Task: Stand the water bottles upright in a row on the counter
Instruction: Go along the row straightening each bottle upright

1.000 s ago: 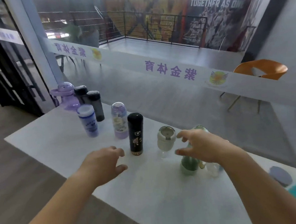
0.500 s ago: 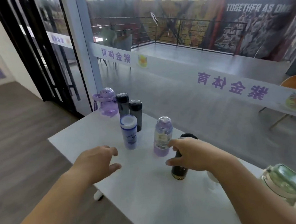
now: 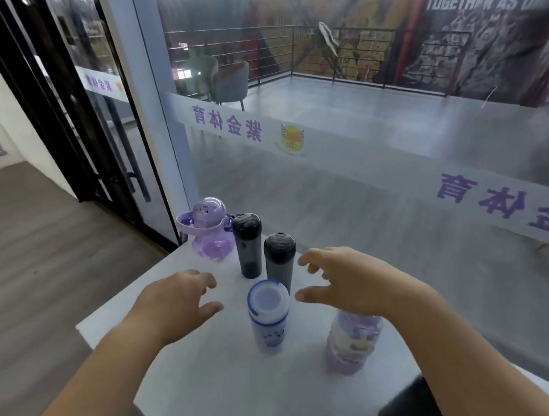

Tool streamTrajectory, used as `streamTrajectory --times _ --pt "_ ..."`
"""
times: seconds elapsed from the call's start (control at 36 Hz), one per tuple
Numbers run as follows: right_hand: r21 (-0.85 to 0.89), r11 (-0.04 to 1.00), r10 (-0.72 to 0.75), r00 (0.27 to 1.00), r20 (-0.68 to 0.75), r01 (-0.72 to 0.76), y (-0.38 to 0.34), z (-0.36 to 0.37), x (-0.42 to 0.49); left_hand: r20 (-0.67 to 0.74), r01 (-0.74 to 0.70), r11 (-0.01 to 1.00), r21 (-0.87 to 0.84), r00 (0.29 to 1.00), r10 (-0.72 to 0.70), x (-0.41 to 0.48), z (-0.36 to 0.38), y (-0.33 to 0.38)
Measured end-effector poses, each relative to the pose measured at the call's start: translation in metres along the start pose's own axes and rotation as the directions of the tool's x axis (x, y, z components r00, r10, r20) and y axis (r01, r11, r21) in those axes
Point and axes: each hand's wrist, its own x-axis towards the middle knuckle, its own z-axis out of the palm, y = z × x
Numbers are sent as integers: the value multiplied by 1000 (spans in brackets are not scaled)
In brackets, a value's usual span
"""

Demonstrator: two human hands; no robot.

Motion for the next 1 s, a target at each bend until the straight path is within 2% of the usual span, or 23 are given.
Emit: streamTrajectory --times 0.19,0.31,0.44,0.58,0.67,0.78,1.0 --pt "-44 998 55 997 49 -53 -8 -3 46 -21 4 998 -69 1000 -6 47 -3 -42" --pt "-66 991 122 992 39 -120 -13 0 75 -49 -41 994 -99 998 36 82 -6 -70" --pt "-46 973 225 972 -61 -228 -17 5 116 -78 -145 982 -118 988 136 140 -8 -106" --pt "35 936 351 922 -165 -350 -26 17 167 -89 -202 973 -109 977 193 206 -4 -138" --pt "54 926 377 902 -209 -375 -32 26 197 -94 -272 958 -88 960 264 239 3 -147" --pt "28 916 396 894 -210 -399 -39 40 231 -6 -318 938 -137 947 321 274 10 -149" --pt "60 872 488 872 -41 -485 -37 61 270 250 -334 922 -198 892 377 319 23 -144"
